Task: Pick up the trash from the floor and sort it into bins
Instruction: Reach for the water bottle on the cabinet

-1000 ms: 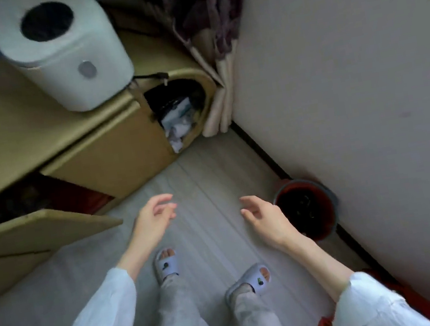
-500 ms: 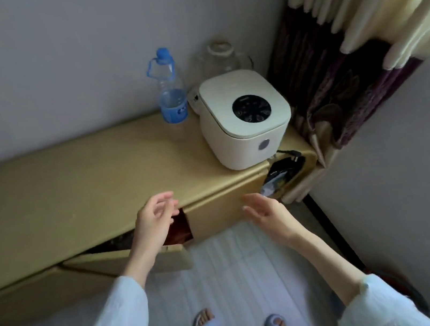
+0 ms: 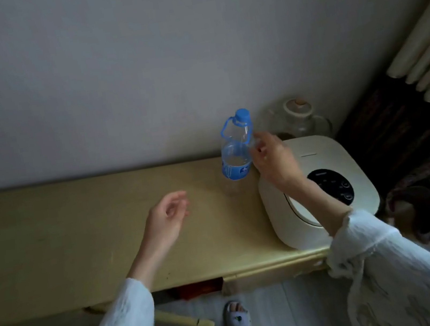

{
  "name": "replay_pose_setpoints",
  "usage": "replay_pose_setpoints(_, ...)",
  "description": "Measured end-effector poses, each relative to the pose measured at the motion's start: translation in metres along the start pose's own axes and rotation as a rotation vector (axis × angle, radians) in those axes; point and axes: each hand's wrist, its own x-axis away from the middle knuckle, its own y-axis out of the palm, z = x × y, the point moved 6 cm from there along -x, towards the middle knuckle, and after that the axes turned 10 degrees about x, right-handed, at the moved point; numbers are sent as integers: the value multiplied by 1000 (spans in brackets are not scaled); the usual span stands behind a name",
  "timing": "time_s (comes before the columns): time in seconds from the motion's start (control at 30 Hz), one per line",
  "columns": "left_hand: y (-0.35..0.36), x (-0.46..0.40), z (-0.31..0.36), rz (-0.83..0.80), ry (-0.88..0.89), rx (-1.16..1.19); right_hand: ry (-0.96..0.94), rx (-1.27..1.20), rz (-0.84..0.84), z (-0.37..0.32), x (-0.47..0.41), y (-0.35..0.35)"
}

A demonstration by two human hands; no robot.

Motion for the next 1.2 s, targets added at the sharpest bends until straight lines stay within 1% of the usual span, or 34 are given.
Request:
replay_pose_setpoints(0.1, 4, -32, 13, 21, 28, 3, 10, 71, 121, -4, -52, -4)
replay_pose_setpoints(0.13, 5, -44, 17, 29, 39, 4, 9, 116, 132, -6, -70, -4)
replay_pose_setpoints(0.17, 7, -53, 20, 35, 47, 9, 8, 174, 99, -7, -86, 0)
replay_pose_setpoints(0.23, 8, -66, 20, 32, 41, 18, 12, 292, -45, -6, -109, 16)
replay_pose_setpoints(0.3, 8, -73, 16, 26, 27, 16, 8, 323, -143, -5, -119, 34)
replay_pose_setpoints(0.4, 6, -75, 8, 2, 1, 4, -66, 246, -103, -12, -105, 45)
replay_pose_setpoints(0.5, 2, -78, 8, -24, -28, 62, -156, 134, -65, -25, -73, 44)
replay_pose_setpoints(0.6, 2, -77, 10, -65, -23, 111, -137, 62, 8, -30, -29, 39)
replay_pose_setpoints(0.7, 5, -66, 6, -168, -34, 79, -5, -32, 135, -26, 24, 28)
replay_pose_setpoints(0.77, 10, -49, 1, -256, -62, 28, 78, -84, 189, -20, 64, 17)
replay_pose_setpoints(0.8, 11, -45, -1, -272, -70, 19, 93, -93, 195, -18, 75, 13)
replay_pose_setpoints(0.87, 29, -25, -3, -377, -77, -26, 161, -79, 238, -9, 117, -4)
replay_pose_setpoints(0.93, 45, -12, -4, -446, -76, -54, 210, -70, 268, 0, 148, -17)
replay_pose_setpoints(1.1, 141, 60, -13, -769, -25, -177, 504, -54, 429, 68, 268, -50)
replay_pose_setpoints(1.2, 193, 114, -24, -910, -14, -220, 641, -14, 464, 103, 337, -62)
